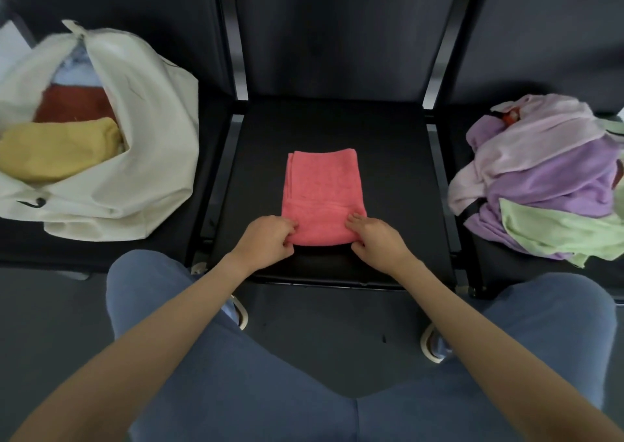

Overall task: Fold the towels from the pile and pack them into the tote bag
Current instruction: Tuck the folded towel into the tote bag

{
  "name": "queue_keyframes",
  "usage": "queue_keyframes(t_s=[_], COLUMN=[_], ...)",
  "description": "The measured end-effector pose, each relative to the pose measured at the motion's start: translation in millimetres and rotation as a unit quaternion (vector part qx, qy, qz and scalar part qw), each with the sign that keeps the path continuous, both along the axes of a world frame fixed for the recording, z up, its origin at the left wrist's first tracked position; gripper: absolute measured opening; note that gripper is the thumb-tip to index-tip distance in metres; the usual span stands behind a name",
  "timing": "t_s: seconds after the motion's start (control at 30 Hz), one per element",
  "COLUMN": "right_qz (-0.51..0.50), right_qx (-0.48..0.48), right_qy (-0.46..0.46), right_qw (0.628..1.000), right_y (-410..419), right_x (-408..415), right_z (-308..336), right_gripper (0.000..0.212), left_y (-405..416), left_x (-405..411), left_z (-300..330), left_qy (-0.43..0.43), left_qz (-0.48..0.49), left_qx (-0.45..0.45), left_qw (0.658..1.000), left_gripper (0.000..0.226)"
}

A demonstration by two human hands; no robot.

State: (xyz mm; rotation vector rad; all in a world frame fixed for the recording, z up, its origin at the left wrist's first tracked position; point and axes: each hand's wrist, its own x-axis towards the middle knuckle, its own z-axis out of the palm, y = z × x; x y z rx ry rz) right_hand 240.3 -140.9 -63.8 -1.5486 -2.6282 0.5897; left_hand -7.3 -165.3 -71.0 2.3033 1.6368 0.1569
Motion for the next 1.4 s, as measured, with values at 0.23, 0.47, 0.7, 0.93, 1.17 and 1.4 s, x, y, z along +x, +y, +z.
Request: queue_keyframes(t_s=[0.23, 0.47, 0.7, 0.93, 1.17, 1.4], right_qz=[-0.066, -0.233, -0.372, -0.335, -0.376, -0.33], right_qx=[-0.099, -0.176, -0.232, -0.13, -0.074, -0.167], right_qy=[0.108, 0.316, 0.399, 0.237, 0.122, 0.301], right_qw=[0.987, 0.903, 0.805, 0.903, 0.916, 0.879], right_y=[-16, 1, 34, 36, 24, 46], right_x=[26, 14, -6, -15, -43, -126], right_z=[16, 23, 6, -18, -21, 30], right_gripper=[0.02, 0.013, 0.043, 0.051, 0.041, 0.045], left_y=[-41, -20, 21, 1, 2, 16], left_x=[-2, 6, 16, 27, 29, -45], left_z=[25, 36, 6, -11, -18, 36], left_qy=[-0.173, -0.287, -0.403, -0.326, -0.231, -0.378], left_qz=[0.046, 0.216, 0.436, 0.469, 0.446, 0.513], left_qx=[-0.116, -0.087, -0.134, -0.138, -0.183, -0.07], left_qw=[0.977, 0.929, 0.793, 0.81, 0.845, 0.768], left_gripper=[0.01, 0.006, 0.019, 0.046, 0.055, 0.037])
